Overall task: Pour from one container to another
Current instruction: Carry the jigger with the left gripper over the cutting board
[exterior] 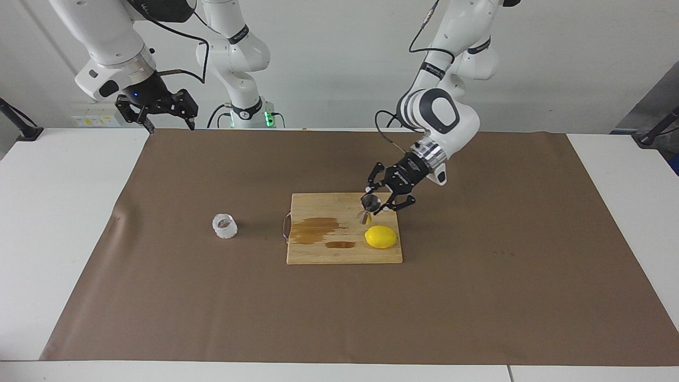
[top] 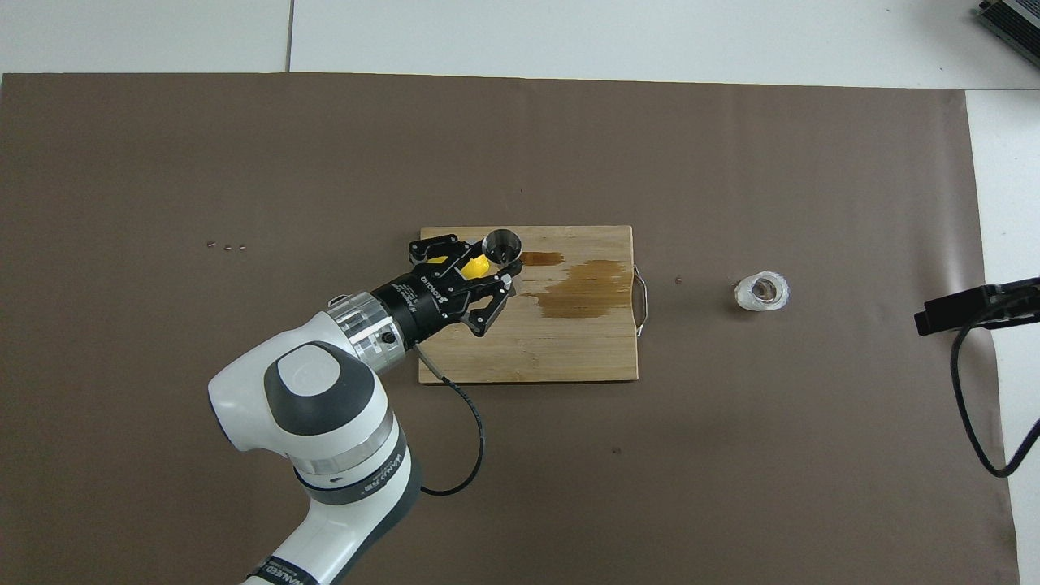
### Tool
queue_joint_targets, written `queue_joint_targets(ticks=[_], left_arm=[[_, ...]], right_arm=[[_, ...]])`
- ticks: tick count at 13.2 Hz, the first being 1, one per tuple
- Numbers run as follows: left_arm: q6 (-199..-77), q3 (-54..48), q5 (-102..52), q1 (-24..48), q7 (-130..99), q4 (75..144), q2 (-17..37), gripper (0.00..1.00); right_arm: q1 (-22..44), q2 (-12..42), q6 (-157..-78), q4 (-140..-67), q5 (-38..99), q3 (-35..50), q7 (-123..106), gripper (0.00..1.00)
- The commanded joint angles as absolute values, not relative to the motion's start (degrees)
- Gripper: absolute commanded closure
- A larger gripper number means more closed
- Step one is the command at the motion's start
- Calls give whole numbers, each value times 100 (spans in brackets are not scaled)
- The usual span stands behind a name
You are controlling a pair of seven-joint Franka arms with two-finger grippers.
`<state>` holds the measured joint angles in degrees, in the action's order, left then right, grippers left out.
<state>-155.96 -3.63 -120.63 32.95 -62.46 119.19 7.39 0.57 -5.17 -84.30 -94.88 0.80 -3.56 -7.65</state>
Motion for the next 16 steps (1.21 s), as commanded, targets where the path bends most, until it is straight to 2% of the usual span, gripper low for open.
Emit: queue_joint_targets(ticks=[1,6,11,16], left_arm=[[-15846,-605,-12234,3331,-5943,11340,1290,100],[-15636,-896,-12182,3305,-4827,10776,1898,100],[-15478,-993,-11701,3313,-4324,10705,2153,100],[-15125,-993,-11434,3252,-4377,10731,2153,100]], right_arm=[[26,-501,-8341,-9431,44,-316,-677,0],[26,-501,-8341,-9431,44,-316,-677,0],[26,-501,-8341,-9431,44,-316,-677,0],[26,-501,-8341,-9431,44,-316,-677,0]])
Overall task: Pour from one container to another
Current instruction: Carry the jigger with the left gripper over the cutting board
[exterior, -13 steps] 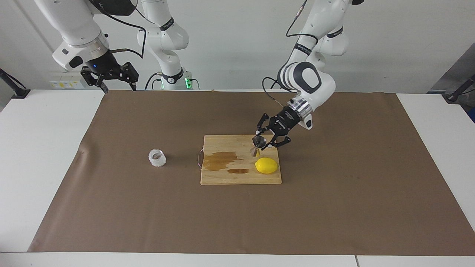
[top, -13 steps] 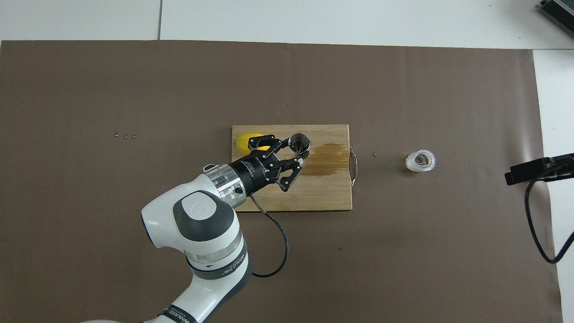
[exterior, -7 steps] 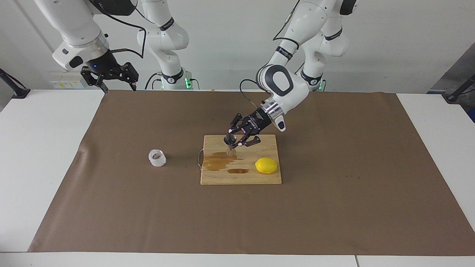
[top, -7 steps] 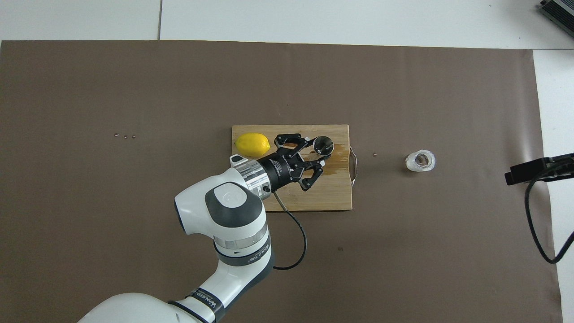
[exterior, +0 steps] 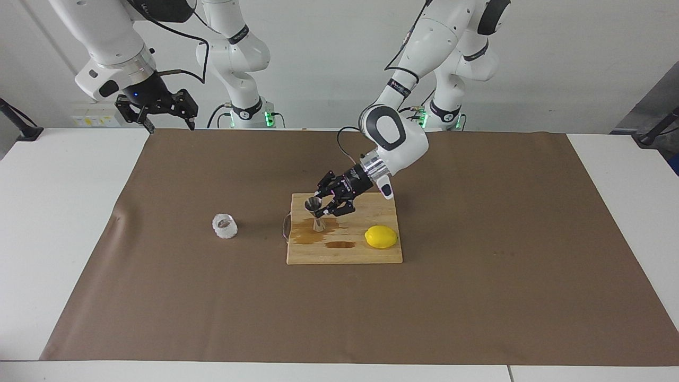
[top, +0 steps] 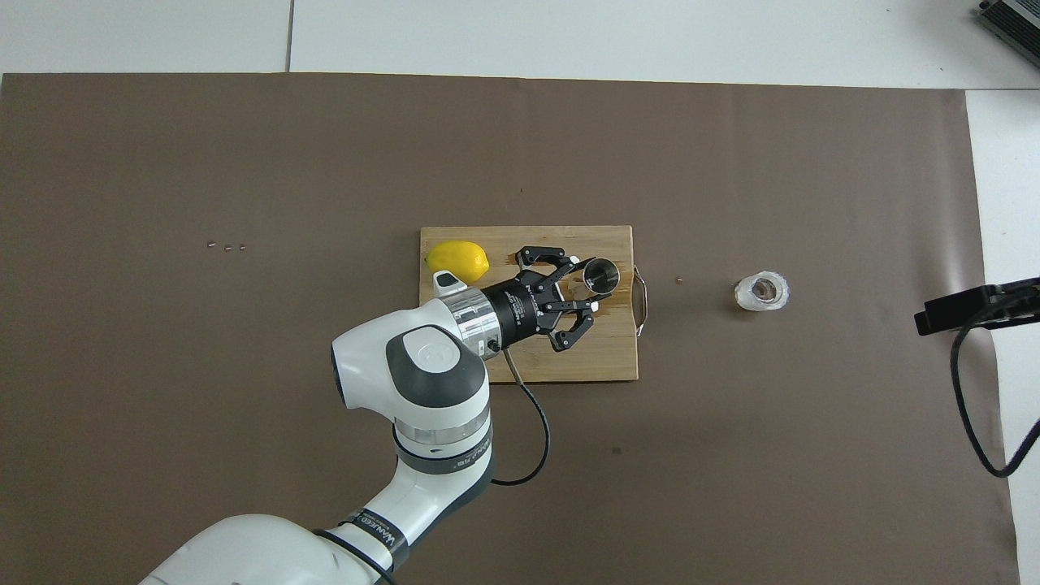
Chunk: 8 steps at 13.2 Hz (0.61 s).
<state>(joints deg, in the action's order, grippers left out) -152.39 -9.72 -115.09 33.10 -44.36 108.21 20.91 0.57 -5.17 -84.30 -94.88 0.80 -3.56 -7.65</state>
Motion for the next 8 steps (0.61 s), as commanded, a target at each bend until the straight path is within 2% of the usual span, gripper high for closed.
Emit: queue_joint_targets(ticks=[1,8], left_arm=[[-15143,-1002,-11452,3261,-4368,10792,2153,100],[-15424,-1002,-11496,3331,-4368,10872,2188,100]], right_arm=[[26,-501,-8341,-9431,44,-316,-677,0],[26,-501,-8341,-9431,44,-316,-677,0]])
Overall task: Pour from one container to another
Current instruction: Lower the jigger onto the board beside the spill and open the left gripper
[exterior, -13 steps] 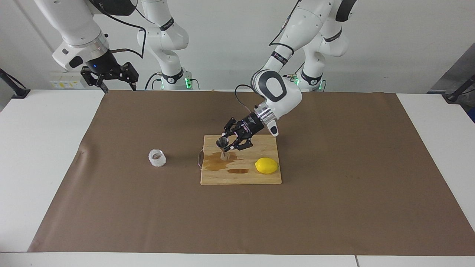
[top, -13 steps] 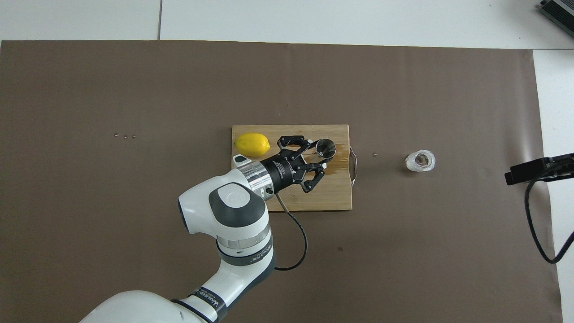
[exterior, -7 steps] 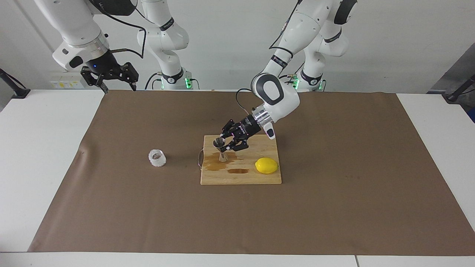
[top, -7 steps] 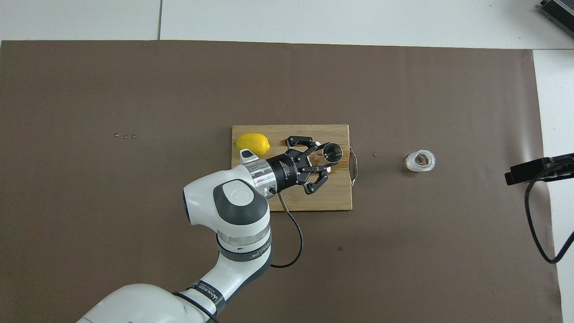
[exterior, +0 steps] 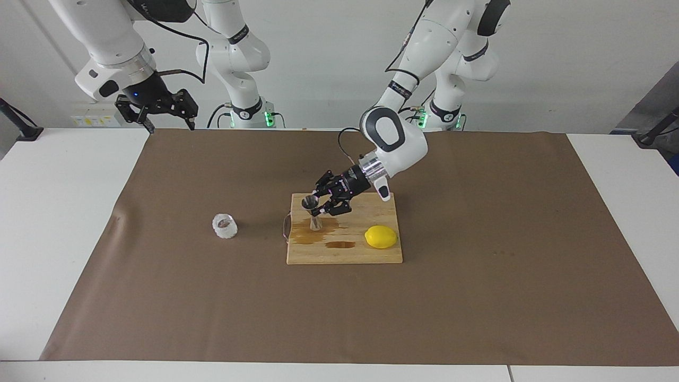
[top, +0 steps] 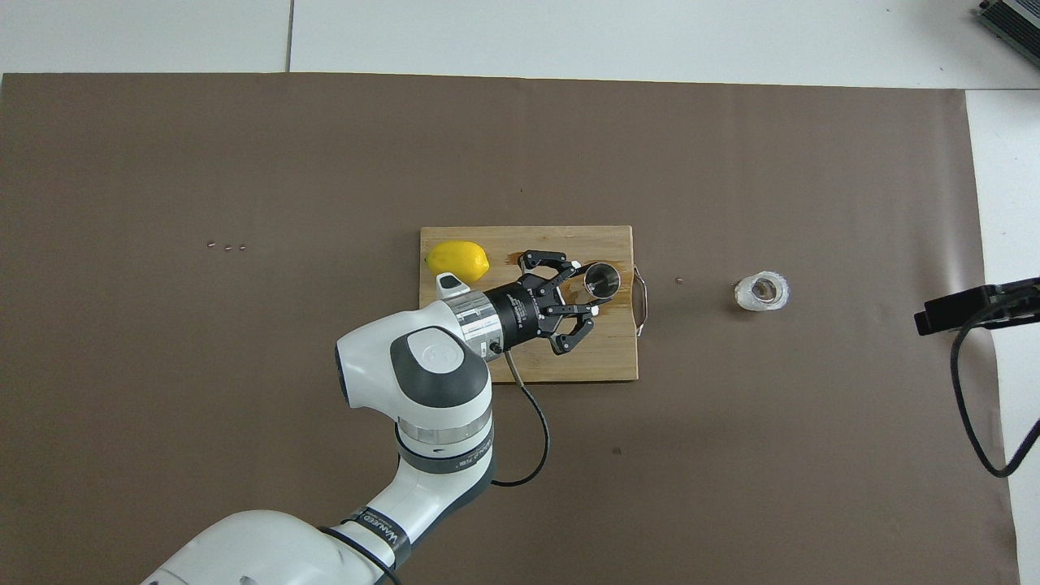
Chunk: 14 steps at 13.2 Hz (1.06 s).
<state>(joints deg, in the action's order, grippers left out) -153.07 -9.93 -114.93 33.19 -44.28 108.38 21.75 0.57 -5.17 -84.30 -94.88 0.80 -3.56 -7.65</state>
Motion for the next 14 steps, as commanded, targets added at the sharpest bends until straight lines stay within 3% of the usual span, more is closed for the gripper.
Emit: queue_joint_targets(ticks=[1,3,5,6,7,10,11,14], left_arm=[[-15442,-1002,-11496,3340,-4368,10907,2180,100],[-15442,-1002,-11505,3340,-4368,10933,2188,100],[-15469,-1002,-11505,3340,-4368,10960,2180,91],[-15469,-1002,-11505,3340,-4368,10960,2180,56],[-15451,-1002,-11505,3331,-4368,10995,2180,49],[-15442,-1002,-11505,3322,-4377,11004,2171,47],[-15442,-1002,-11496,3314,-4377,11004,2171,39],[-15434,-1002,-11487,3296,-4403,11004,2171,28]], right_arm=[[26,-501,-8341,-9431,44,-316,-677,0],[26,-501,-8341,-9431,44,-316,-677,0],[26,-501,-8341,-9431,44,-316,-677,0],[26,-501,-8341,-9431,44,-316,-677,0],[26,-501,-8341,-9431,44,-316,-677,0],[26,-501,-8341,-9431,44,-316,-677,0],[26,-501,-8341,-9431,44,-316,-677,0],[26,-501,-8341,-9431,53,-316,-677,0]])
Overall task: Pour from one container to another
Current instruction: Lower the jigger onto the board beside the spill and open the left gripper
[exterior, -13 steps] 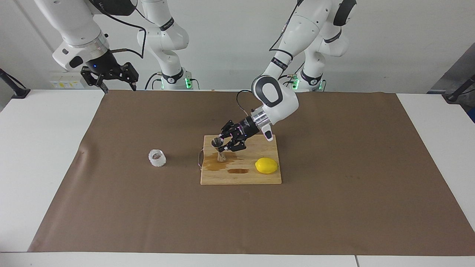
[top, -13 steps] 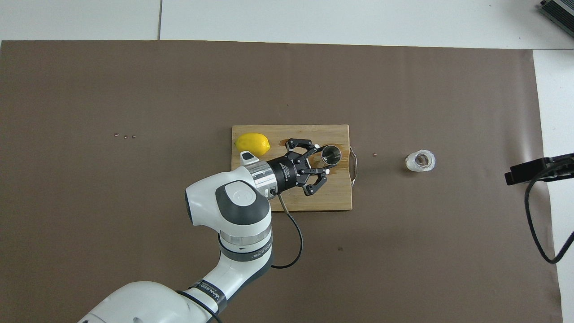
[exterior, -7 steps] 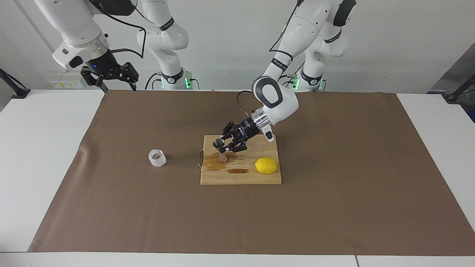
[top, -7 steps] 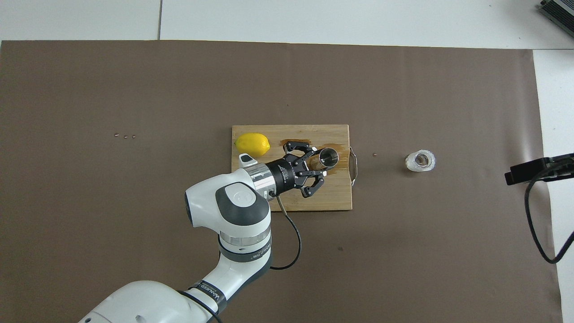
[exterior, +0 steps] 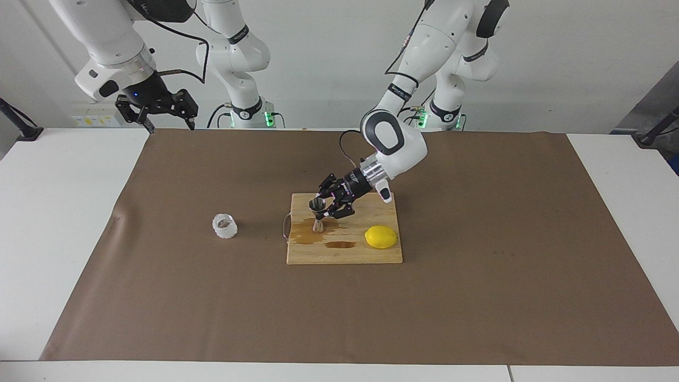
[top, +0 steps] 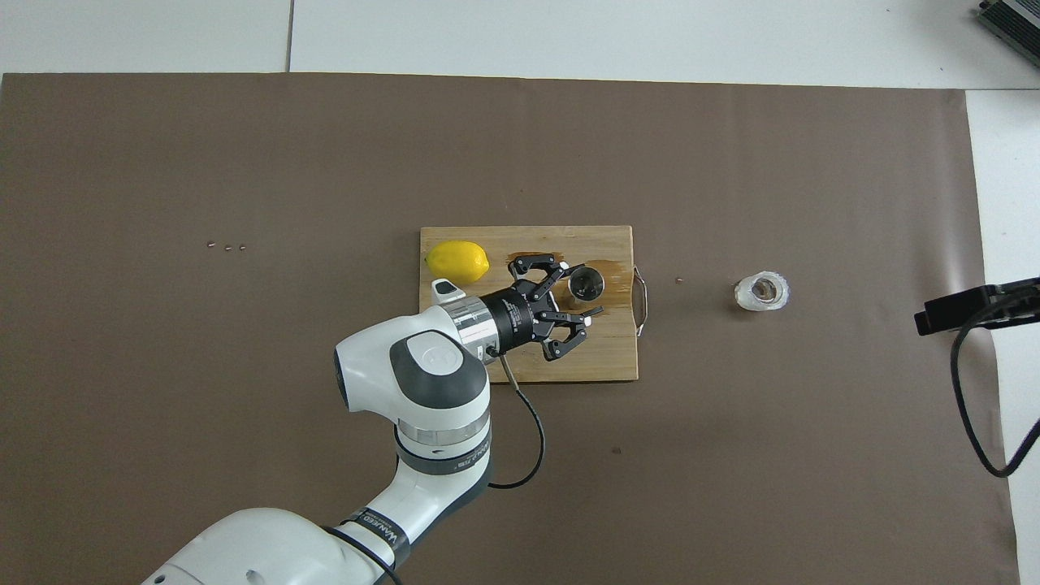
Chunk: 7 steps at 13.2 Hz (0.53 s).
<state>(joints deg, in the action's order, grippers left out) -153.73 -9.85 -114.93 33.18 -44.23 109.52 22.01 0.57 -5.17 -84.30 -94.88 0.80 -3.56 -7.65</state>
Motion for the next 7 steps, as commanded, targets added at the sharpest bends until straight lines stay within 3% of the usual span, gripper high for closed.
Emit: queue_joint_targets(ticks=[1,7], left_arm=[[-15451,-993,-11479,3296,-4429,10995,2171,0],[-15346,-1002,-10750,3287,-4526,11144,2145,0]], right_arm=[[26,-501,-8341,-9431,44,-316,-677,0],[26,-501,-8341,-9431,44,-316,-677,0]])
